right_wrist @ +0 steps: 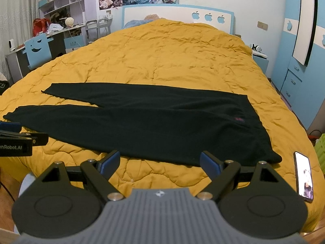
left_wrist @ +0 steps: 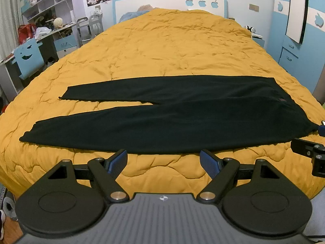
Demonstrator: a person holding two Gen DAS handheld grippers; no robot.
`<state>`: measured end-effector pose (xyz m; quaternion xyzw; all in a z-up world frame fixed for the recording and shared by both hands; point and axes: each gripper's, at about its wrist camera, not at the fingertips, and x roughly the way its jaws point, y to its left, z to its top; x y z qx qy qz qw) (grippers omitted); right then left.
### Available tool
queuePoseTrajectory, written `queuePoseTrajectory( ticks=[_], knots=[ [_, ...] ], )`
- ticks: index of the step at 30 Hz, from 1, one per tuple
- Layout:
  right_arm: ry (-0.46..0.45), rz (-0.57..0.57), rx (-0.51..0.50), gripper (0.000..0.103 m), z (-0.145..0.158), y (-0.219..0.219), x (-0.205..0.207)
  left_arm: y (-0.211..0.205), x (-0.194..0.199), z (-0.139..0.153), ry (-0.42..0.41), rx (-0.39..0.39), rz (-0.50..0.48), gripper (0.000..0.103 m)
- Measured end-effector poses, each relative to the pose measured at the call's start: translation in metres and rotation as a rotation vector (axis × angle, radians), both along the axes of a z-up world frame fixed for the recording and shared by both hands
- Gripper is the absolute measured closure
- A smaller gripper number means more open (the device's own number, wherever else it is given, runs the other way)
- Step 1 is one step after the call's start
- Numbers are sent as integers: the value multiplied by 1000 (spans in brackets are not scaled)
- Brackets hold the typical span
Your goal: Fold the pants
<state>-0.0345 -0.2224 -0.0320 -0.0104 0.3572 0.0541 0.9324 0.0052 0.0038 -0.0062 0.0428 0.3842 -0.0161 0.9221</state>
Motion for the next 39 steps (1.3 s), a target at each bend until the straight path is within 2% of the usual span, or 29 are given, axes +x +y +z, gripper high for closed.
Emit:
queuePoseTrajectory(
  ticks=[39],
  knots=[
    [20,16,6,21,-4,3,0,4,1,-6,17,-11,3,8]
  ],
)
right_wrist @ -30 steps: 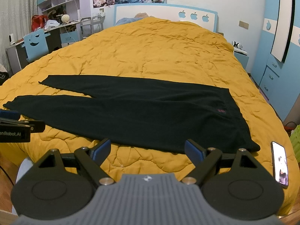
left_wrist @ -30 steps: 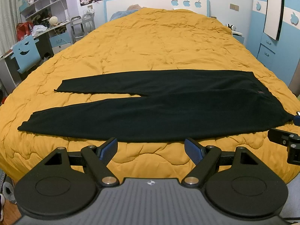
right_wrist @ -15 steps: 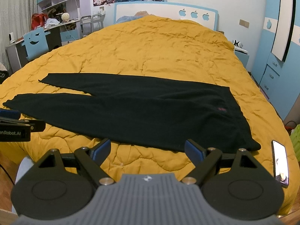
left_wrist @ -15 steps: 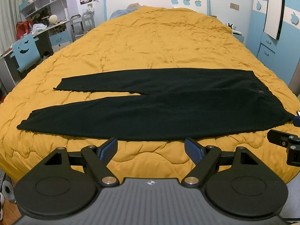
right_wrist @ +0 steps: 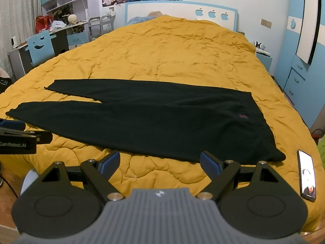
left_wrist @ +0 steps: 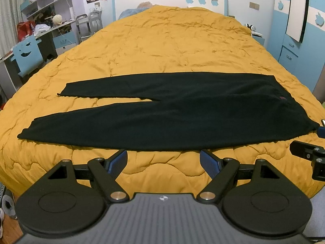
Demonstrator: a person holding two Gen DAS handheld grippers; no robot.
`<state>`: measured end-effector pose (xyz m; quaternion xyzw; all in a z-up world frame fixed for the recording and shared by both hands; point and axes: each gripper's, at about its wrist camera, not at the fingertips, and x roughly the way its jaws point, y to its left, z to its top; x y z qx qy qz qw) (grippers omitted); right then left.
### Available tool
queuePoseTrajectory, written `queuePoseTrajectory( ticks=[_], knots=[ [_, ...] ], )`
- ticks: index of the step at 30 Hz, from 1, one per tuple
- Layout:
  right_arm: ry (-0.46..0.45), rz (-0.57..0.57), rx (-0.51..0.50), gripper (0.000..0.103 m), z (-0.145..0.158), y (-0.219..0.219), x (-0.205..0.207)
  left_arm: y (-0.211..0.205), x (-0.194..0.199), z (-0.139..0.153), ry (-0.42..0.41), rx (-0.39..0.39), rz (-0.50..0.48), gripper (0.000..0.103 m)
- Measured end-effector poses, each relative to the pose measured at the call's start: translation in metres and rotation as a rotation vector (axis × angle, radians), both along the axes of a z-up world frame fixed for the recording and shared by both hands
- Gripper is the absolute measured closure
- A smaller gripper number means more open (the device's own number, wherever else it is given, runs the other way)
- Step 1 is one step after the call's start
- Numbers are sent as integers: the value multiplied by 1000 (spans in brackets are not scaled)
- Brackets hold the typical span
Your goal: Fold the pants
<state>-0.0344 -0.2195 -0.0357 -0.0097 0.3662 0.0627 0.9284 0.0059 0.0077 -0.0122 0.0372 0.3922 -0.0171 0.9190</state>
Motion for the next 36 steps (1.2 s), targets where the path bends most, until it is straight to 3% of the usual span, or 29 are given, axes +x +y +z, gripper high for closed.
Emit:
queuePoseTrajectory(
  ticks=[10,13,21,25,30,33,36],
  knots=[
    [7,45,34,21,-5,-9,5,8,7,-5,-45,9,-23,9],
    [-25,98,40,21,-12,-19,8,21,12,-9,-82,48,-20,15],
    [-91,145,-159,21,-51,-63,22,79,39,-19,-115,131,16,30],
    [-59,162,-298,28,-76,-90,32,112,56,-27,-88,225,53,48],
    [11,204,-381,41,-103,-123,44,146,71,-38,-93,347,-54,48],
    [39,217,-398,42,-113,-138,51,163,76,-49,-62,450,-112,48],
    [55,244,-445,43,-123,-144,55,178,84,-58,-33,497,-142,48]
  ],
)
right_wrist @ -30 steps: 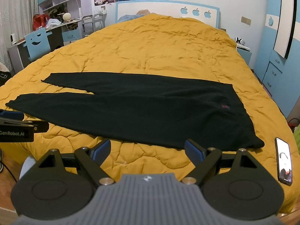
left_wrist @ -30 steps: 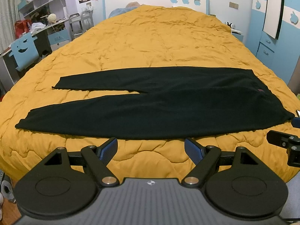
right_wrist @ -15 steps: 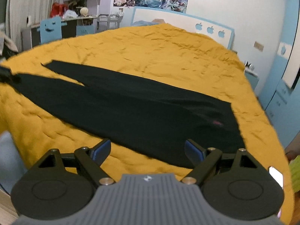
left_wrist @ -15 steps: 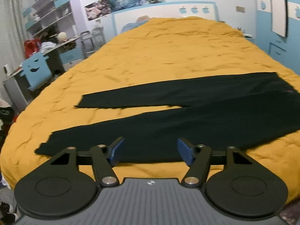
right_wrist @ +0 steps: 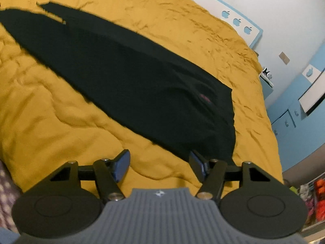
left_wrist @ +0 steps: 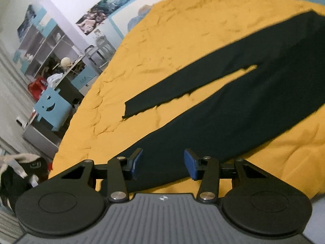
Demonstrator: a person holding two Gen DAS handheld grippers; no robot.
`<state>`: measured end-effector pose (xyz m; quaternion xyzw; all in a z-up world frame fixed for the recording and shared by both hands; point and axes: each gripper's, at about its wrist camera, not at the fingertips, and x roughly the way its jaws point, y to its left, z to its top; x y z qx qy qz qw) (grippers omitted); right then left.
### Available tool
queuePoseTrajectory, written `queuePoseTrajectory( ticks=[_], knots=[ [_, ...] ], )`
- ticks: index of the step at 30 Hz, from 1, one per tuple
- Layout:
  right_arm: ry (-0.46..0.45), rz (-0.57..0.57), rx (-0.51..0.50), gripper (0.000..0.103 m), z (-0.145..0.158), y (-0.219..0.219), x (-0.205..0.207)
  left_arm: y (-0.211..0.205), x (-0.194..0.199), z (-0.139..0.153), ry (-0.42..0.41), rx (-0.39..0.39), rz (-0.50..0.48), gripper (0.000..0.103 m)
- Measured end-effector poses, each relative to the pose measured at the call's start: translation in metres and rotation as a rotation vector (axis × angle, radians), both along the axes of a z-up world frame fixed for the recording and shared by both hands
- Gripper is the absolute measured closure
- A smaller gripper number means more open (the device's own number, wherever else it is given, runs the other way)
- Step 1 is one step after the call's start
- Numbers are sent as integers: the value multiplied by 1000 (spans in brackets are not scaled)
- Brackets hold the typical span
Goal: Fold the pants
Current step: 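Move left gripper to the pant leg hem while right gripper reaches the waistband, then close both grippers on the pants edge and lift it off the bed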
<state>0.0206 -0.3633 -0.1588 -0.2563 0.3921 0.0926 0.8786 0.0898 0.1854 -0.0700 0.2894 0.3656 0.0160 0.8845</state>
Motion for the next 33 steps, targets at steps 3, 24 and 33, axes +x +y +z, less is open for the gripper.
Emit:
queuePoseTrajectory(
  ticks=[3,24,33],
  knots=[
    [5,34,-36,42,-4,-5,5,14,9,-12,53,71,-15,48],
    [12,173,-344,65,-22,-12,31,53,8,-59,131,415,-44,48],
    [33,173,-348,65,-22,-13,33,45,-2,-69,179,518,-183,46]
  ],
)
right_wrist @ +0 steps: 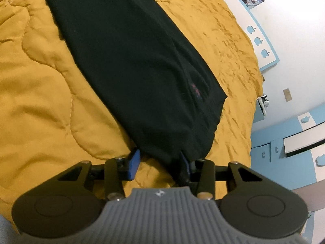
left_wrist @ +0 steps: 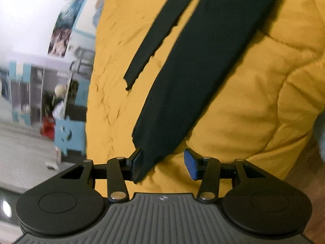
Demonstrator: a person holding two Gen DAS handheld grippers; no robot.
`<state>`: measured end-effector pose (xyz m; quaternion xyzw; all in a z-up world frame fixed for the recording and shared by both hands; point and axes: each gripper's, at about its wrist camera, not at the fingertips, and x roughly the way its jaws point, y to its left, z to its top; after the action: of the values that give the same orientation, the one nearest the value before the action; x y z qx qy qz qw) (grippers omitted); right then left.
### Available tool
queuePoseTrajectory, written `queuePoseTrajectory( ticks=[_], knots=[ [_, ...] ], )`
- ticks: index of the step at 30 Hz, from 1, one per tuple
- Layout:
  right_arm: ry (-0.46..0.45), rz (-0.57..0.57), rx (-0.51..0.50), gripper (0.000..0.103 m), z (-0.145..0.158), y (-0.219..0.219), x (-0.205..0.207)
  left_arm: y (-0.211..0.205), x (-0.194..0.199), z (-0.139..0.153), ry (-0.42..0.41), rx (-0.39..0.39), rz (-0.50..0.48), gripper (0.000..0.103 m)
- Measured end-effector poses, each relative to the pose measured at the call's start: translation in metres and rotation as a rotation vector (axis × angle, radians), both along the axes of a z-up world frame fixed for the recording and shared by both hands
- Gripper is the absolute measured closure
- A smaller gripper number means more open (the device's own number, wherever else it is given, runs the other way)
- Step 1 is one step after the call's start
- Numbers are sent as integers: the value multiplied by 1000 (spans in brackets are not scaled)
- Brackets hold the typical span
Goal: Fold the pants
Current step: 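Close both grippers on the pants edge and lift it off the bed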
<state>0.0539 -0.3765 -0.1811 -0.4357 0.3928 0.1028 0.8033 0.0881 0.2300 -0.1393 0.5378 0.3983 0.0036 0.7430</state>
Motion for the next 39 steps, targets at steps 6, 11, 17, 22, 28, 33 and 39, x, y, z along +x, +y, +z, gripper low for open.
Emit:
queuePoseTrajectory(
  ticks=[6,11,17,22,28,33,39],
  knots=[
    [-14,17,0,69,-6,-2,2,-7,14,-17,20,38,14,71],
    [-35,79,-25,78,-10,-2,-7,-5,23,-2,-74,-136,177,97],
    [-113,137,-49,103,-7,4,-18,5,38,25,-220,-354,423,102],
    [-169,81,40,103,22,-7,-10,7,58,51,-290,-461,525,102],
    [-236,13,153,103,65,-18,28,6,99,89,-370,-508,578,102],
    [-234,-50,232,103,87,-24,93,5,151,109,-403,-513,613,102],
    [-181,-98,274,103,86,-29,187,-4,219,109,-389,-486,647,102]
  ],
)
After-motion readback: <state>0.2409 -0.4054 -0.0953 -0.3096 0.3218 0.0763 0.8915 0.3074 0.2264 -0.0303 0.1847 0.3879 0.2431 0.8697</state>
